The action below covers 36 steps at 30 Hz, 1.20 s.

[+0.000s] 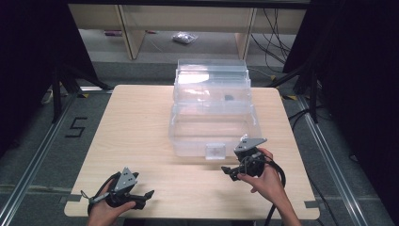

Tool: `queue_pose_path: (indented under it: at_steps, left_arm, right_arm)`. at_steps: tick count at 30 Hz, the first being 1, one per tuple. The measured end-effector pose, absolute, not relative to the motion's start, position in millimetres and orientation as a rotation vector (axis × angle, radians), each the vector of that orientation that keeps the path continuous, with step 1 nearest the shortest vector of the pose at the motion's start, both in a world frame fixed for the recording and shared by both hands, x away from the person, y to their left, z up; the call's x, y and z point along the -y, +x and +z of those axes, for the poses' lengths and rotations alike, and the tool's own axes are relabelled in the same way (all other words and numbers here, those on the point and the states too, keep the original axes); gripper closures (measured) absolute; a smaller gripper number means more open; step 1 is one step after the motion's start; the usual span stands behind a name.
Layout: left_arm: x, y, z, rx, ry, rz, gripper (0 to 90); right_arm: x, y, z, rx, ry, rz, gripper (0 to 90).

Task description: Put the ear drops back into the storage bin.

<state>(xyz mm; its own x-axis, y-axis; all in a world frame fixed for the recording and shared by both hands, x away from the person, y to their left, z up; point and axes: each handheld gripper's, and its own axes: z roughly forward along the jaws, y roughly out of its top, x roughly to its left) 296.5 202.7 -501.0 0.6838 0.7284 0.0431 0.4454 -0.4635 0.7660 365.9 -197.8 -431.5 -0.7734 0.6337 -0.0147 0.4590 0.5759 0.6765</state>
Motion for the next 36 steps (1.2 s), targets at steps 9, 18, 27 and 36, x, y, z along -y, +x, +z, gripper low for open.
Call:
queue_pose_path:
  at_steps: [9,18,27,36]
  left_arm:
    - [-203,296,-500,-0.883,2.14,0.475,15.1]
    - [-203,297,-500,-0.884,2.136,0.482,15.1]
    - [-202,296,-499,-0.879,2.129,0.478,15.1]
    - [-202,296,-499,-0.879,2.129,0.479,15.1]
  right_arm:
    - [199,359,-443,-2.571,0.937,0.987,22.8]
    - [204,352,-451,-2.529,1.007,1.02,22.7]
    - [210,348,-460,-2.53,1.036,0.996,22.2]
    - [212,339,-467,-2.511,1.049,1.001,18.1]
